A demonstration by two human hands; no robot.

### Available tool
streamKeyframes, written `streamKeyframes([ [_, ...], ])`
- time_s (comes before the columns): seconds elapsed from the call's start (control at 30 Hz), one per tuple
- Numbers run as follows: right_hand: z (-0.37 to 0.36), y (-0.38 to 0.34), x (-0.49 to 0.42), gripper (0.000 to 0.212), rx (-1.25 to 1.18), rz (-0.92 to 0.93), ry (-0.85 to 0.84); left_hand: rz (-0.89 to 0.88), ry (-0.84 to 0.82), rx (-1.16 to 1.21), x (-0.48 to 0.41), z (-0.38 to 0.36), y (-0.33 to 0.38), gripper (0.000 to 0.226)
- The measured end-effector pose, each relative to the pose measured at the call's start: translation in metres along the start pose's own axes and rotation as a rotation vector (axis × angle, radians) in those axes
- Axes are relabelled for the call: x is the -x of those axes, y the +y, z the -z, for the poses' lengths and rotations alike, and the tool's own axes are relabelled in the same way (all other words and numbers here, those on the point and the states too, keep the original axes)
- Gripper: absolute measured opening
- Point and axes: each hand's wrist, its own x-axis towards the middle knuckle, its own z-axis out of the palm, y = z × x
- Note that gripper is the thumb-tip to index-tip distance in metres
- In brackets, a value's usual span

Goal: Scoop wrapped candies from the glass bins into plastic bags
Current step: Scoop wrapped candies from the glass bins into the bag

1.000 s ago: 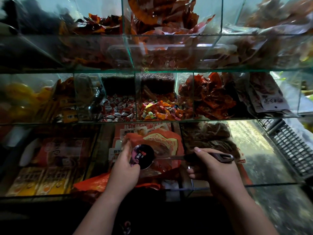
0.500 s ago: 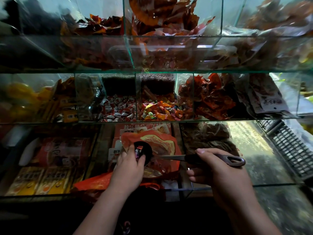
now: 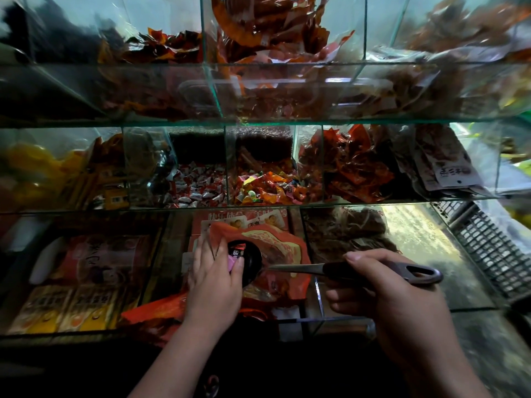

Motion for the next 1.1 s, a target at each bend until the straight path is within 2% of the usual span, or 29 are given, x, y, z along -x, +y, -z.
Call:
streamKeyframes([
  [0.1,-0.001,-0.004,0.003,0.021,0.030,0.028,-0.012,-0.044,0.088,-0.131,0.002,-0.001,0.004,0.083],
  [0.2,-0.004,-0.006,0.004,0.021,0.057,0.051,-0.008,-0.047,0.128,-0.229,-0.003,0.001,0.006,0.072],
  [0.27,-0.004,-0.007,0.006,0.020,0.067,0.076,0.006,-0.031,0.124,-0.238,-0.006,0.005,0.006,0.069],
  [0.47,-0.006,-0.014,0.012,0.017,0.054,0.118,0.000,-0.062,0.116,-0.248,-0.007,0.014,0.011,0.083],
  [0.6,-0.008,-0.019,0.014,0.014,0.015,0.125,-0.012,-0.115,0.116,-0.206,-0.007,0.020,0.014,0.085],
  [0.87,-0.013,-0.031,0.009,0.007,-0.049,0.215,0.012,-0.264,0.126,-0.063,-0.037,0.038,0.036,0.073],
  [1.0,-0.017,-0.044,-0.005,0.026,-0.100,0.271,0.056,-0.367,0.171,0.005,-0.079,0.055,0.062,0.069],
  [1.1,-0.022,-0.050,-0.022,0.023,-0.183,0.283,0.093,-0.406,0.148,0.056,-0.112,0.062,0.087,0.067],
])
